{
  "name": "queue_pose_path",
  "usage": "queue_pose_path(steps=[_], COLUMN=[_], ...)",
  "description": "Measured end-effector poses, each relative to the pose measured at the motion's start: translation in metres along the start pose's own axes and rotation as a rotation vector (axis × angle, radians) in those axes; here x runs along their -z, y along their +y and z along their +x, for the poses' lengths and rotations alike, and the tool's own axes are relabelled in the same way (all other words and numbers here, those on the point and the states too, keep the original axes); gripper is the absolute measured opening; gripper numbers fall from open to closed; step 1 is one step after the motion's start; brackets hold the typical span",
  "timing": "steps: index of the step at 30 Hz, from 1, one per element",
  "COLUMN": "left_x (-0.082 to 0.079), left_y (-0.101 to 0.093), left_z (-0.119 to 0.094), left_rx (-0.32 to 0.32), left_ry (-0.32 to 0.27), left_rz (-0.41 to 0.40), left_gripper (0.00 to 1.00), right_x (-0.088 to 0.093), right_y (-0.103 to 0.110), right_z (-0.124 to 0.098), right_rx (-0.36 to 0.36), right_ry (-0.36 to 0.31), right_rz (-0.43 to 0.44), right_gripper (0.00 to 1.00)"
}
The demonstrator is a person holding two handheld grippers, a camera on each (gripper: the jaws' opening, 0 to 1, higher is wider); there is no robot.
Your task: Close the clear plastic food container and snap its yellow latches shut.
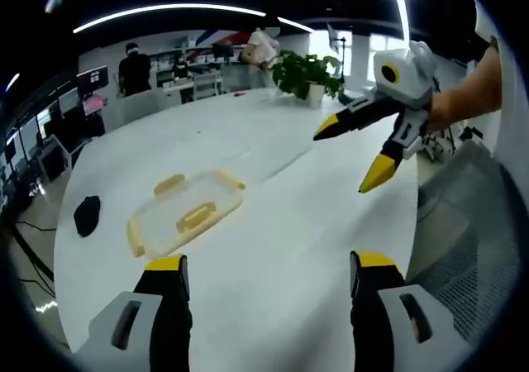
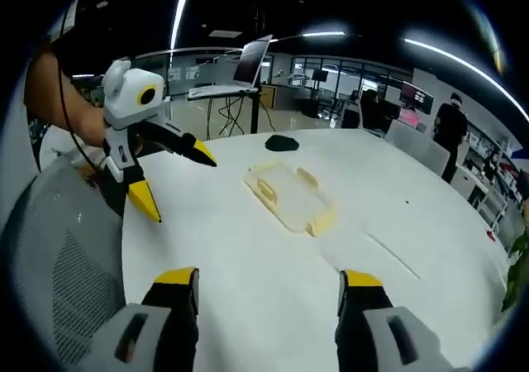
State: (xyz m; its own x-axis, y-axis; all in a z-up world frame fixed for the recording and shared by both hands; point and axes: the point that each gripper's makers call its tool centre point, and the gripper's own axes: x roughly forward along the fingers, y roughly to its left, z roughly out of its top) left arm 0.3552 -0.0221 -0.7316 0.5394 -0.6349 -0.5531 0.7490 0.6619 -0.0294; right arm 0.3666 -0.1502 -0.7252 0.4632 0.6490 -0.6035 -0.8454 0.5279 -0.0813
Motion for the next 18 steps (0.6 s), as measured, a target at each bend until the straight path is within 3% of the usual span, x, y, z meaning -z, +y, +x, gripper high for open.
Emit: queue_pose_path(steps=[18], left_x=[-0.003], left_y=[0.026], left_z=[0.008], left_rx=[-0.011], left_ry=[-0.003], left_rz=[0.029], left_gripper=[0.78], right_x=[-0.008], right_y=[-0.006], right_z=[0.024], right_rx=[-0.037], right_ry=[0.017], right_rz=[-0.034], right_gripper=[0.65])
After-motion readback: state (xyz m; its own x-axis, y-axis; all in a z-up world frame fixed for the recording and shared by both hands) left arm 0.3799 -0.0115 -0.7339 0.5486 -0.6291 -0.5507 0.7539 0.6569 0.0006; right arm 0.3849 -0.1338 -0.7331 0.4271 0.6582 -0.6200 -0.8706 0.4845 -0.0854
